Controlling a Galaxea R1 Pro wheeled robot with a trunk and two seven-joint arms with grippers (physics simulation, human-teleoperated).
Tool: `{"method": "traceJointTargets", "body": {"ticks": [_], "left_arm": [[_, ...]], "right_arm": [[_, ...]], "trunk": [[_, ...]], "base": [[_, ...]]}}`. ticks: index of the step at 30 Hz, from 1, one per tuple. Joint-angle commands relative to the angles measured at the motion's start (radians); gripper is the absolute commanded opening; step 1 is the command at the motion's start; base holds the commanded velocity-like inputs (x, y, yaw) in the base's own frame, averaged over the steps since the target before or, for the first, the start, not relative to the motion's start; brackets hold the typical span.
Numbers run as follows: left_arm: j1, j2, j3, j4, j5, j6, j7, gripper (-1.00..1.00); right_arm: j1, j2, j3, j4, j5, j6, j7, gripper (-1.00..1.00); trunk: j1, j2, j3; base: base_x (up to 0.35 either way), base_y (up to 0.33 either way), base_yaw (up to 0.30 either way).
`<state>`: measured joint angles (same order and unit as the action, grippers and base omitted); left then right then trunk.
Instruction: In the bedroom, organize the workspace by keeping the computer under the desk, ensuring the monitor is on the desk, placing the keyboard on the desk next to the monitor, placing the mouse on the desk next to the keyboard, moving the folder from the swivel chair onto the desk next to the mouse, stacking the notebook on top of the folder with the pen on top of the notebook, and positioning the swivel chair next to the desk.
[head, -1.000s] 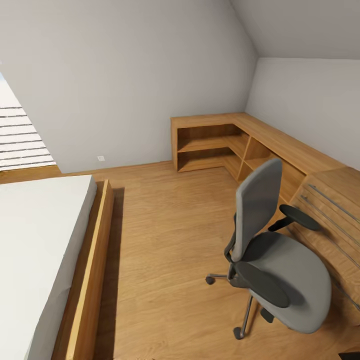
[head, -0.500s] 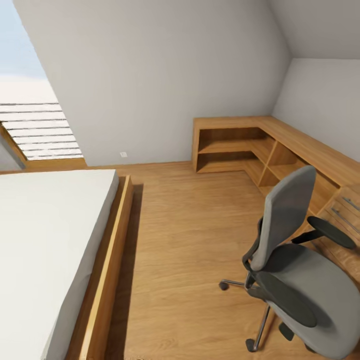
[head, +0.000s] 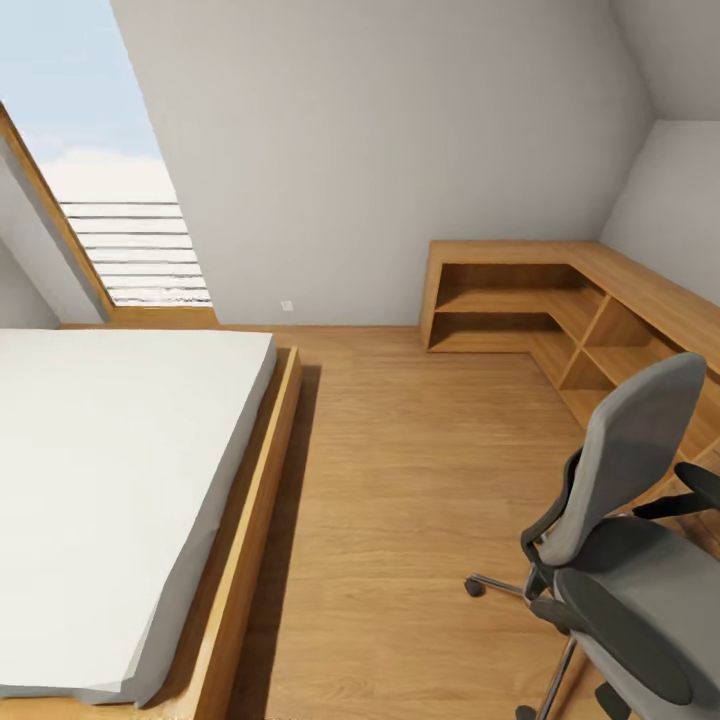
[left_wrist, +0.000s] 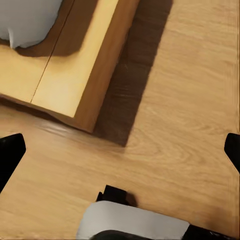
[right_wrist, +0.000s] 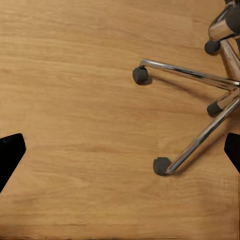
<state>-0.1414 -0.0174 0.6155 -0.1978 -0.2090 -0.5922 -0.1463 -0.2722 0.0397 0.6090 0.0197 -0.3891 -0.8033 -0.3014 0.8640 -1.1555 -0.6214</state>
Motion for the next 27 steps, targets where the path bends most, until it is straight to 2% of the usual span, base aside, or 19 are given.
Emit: {"method": "traceJointTargets", "body": {"ticks": [1,4,10,27], "left_arm": [[-0.001,-0.006,0.009,0.005,-0.007,-0.001,-0.005,1.00],[-0.001,-0.023,0.009,0.013,-0.007,-0.001,-0.005,1.00],[-0.001,-0.033,0.009,0.027,-0.007,-0.001,-0.005,1.00],[-0.001,-0.035,0.007,0.040,-0.007,-0.001,-0.006,1.00]], "right_arm": [[-0.001,0.006,0.008,0.002,-0.002,0.003,0.000,1.00],[-0.001,0.010,0.008,0.002,-0.002,0.011,0.003,1.00],[-0.001,0.013,0.008,0.002,-0.002,0.002,-0.010,1.00],[-0.001,0.008,0.009,0.002,-0.002,0.000,-0.012,1.00]], "trunk": [[0.000,0.000,-0.001],[0.000,0.000,-0.001],[0.000,0.000,-0.001],[0.000,0.000,-0.001]], "base": [[0.000,0.000,0.000],[0.000,0.000,0.000],[0.000,0.000,0.000],[0.006,0.000,0.000]]}}
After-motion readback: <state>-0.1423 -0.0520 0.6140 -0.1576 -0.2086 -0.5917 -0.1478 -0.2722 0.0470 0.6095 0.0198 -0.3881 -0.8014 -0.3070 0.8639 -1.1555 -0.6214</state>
